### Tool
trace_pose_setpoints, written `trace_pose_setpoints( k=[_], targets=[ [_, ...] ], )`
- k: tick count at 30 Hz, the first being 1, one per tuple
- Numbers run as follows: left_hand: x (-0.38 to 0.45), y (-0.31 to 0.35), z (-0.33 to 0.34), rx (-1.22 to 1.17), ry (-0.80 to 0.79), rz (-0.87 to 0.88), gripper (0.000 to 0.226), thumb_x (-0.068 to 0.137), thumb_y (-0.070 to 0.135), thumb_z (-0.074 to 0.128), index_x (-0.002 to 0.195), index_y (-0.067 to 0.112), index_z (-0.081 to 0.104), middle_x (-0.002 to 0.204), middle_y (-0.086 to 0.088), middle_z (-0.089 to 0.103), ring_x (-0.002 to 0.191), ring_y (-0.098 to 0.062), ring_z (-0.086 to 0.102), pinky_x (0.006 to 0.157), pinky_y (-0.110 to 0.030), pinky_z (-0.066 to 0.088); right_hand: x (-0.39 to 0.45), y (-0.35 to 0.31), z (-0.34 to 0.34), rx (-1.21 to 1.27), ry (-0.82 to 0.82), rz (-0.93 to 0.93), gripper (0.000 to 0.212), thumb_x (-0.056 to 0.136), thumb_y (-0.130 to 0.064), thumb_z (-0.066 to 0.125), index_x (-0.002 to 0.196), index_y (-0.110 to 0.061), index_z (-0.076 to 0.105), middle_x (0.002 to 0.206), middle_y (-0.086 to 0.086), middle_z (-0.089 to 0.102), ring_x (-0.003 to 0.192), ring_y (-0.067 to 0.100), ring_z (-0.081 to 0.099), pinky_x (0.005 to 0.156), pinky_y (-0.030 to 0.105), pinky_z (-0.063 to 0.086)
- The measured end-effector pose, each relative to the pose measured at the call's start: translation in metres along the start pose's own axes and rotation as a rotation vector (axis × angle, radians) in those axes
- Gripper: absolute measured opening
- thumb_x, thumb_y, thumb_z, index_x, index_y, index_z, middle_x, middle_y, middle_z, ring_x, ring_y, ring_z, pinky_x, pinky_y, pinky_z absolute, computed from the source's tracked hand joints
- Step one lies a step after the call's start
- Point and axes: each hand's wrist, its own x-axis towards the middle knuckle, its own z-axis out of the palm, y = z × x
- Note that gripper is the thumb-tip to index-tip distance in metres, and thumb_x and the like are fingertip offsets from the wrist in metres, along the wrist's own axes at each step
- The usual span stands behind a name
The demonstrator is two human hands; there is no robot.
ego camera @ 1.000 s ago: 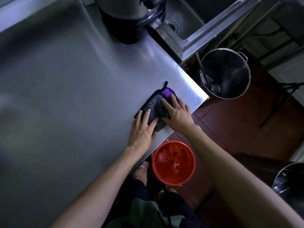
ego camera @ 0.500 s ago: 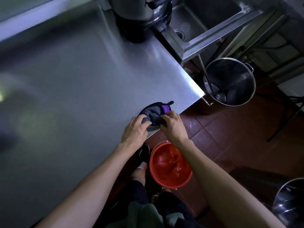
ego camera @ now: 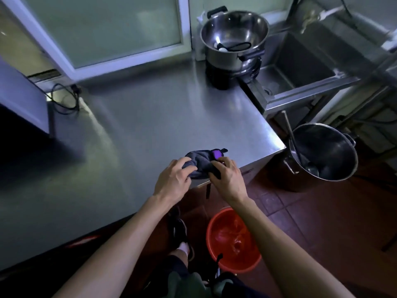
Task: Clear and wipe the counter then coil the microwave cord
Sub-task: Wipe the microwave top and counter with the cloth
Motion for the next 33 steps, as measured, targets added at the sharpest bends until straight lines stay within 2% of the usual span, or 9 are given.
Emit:
trace_pose_setpoints(
  k=[9,19,26,33],
  targets=[
    [-0.061,-0.079,-0.076,-0.003,0.133,-0.162,0.039,0.074,0.002,0.075,0.108,0.021,0.074,0.125,0.001,0.062,0.104,-0.023,0.063,0.072,-0.039,0.059,0.022,-0.11,0.043,0.03,-0.01,-0.26,0.026,0.082,-0.013,0.074,0.106,-0.006,0.072,0.113,0.014,0.063,0.097,0.039,0.057,0.078,0.051,0.05],
    [-0.144,-0.249,-0.178,0.03,0.272,-0.313,0.04,0.074,0.0,0.075,0.11,0.019,0.074,0.128,-0.001,0.061,0.106,-0.024,0.062,0.077,-0.038,0.059,0.04,-0.3,0.15,0.059,-0.034,-0.487,0.03,0.083,-0.009,0.073,0.112,-0.007,0.071,0.114,0.014,0.064,0.095,0.038,0.058,0.077,0.048,0.051],
    [-0.195,-0.353,-0.233,0.038,0.344,-0.369,0.039,0.075,0.001,0.074,0.11,0.019,0.074,0.129,0.002,0.062,0.11,-0.024,0.06,0.078,-0.039,0.057,0.048,-0.417,0.211,0.09,-0.034,-0.587,0.03,0.083,-0.011,0.075,0.113,-0.01,0.072,0.116,0.012,0.064,0.096,0.036,0.058,0.079,0.045,0.051],
    [-0.201,-0.409,-0.266,0.024,0.393,-0.362,0.04,0.074,0.001,0.073,0.108,0.021,0.074,0.129,0.004,0.061,0.109,-0.02,0.06,0.075,-0.034,0.057,0.066,-0.475,0.235,0.105,-0.016,-0.622,0.029,0.085,-0.013,0.074,0.114,-0.012,0.072,0.117,0.009,0.063,0.095,0.034,0.057,0.078,0.045,0.05]
  ],
)
